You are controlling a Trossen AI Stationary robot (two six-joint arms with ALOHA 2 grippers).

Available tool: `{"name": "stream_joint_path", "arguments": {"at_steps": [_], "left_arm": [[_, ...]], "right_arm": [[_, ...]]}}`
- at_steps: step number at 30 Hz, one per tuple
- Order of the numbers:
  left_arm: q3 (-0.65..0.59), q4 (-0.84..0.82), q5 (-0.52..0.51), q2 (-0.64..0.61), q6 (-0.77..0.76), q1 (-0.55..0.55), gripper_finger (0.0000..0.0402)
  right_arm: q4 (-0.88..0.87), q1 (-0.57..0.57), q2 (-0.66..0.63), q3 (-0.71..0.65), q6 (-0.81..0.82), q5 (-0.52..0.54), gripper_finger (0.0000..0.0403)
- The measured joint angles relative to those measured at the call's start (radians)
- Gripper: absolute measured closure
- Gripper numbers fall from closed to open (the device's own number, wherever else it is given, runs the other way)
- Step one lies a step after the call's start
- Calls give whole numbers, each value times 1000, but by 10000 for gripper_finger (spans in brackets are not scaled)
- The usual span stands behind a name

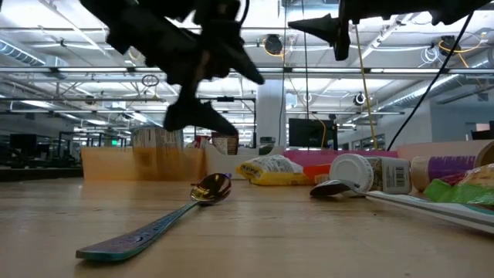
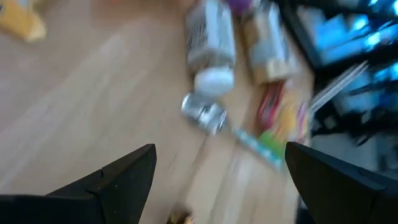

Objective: Pick & Place Food Item
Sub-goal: Put the yellow noodle pack into the orange bin

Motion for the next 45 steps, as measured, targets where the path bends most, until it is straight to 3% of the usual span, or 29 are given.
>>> {"name": "stream_joint_path", "arguments": {"at_steps": [5, 9, 14, 18, 24, 34, 45], "left_arm": [[-1, 139, 17, 75, -88, 89, 37], [0, 128, 2, 100, -107, 149, 37], [3, 104, -14, 103, 21, 183, 37], [71, -49, -46, 100, 125, 195, 37], [231, -307, -120, 99, 261, 259, 37], [260, -400, -57, 98, 204, 431, 37], [260, -401, -58, 103, 293, 444, 37]], "right_arm": [[48, -45, -62, 0, -39, -107, 165], [-12, -87, -153, 1, -101, -148, 165], [-159, -138, -254, 1, -168, -149, 165], [-274, -173, -299, 1, -169, -149, 165], [-325, -192, -312, 1, -169, -153, 165], [-329, -198, -299, 0, -164, -185, 165], [-352, -206, -299, 0, -168, -175, 165]]}}
